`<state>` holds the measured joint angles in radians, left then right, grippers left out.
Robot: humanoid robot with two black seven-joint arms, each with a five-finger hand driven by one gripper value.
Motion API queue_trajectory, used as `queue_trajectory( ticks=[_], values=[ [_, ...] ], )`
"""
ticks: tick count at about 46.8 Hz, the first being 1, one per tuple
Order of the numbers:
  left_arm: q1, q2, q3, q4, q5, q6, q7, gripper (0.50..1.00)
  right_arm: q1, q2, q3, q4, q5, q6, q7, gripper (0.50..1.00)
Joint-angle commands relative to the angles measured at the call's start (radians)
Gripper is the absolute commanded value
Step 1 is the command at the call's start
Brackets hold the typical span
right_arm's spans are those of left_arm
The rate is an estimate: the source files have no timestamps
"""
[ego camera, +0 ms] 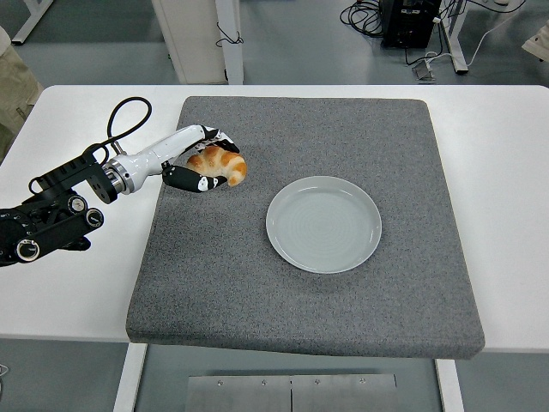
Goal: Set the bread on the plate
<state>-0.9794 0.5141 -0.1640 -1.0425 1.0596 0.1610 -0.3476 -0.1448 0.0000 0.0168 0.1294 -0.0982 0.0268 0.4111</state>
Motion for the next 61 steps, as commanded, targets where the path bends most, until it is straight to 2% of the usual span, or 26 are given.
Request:
queue_trajectory(
  ticks=[1,6,21,44,61],
  values=[
    [-0.008,0.021,-0.002,-0.022,-0.001,0.000,0.001,0.500,0.001,0.000,0.000,-0.001,0.000,-0.001,0.000,1.000],
    [-0.031,0.060,-0.002,-0.063,-0.001,-0.003,0.001,0.500,0.001,0.000,0.000,0.001,0.000,-0.001,0.000,1.000],
    [-0.122,0.116,-0.002,-0.128,-0.003,-0.006,0.004,0.500,0.001,0.000,0.000,-0.001,0.000,-0.001,0.000,1.000],
    [-0.321,0.136,-0.002,-0.128,-0.047,-0.078,0.013,0.500,-0.001,0.000,0.000,-0.001,0.000,0.001,0.000,1.000],
    [-0.406,0.127,-0.003,-0.143,-0.053,-0.146,0.010,0.500,-0.001,0.000,0.000,0.001,0.000,0.001,0.000,1.000]
  ],
)
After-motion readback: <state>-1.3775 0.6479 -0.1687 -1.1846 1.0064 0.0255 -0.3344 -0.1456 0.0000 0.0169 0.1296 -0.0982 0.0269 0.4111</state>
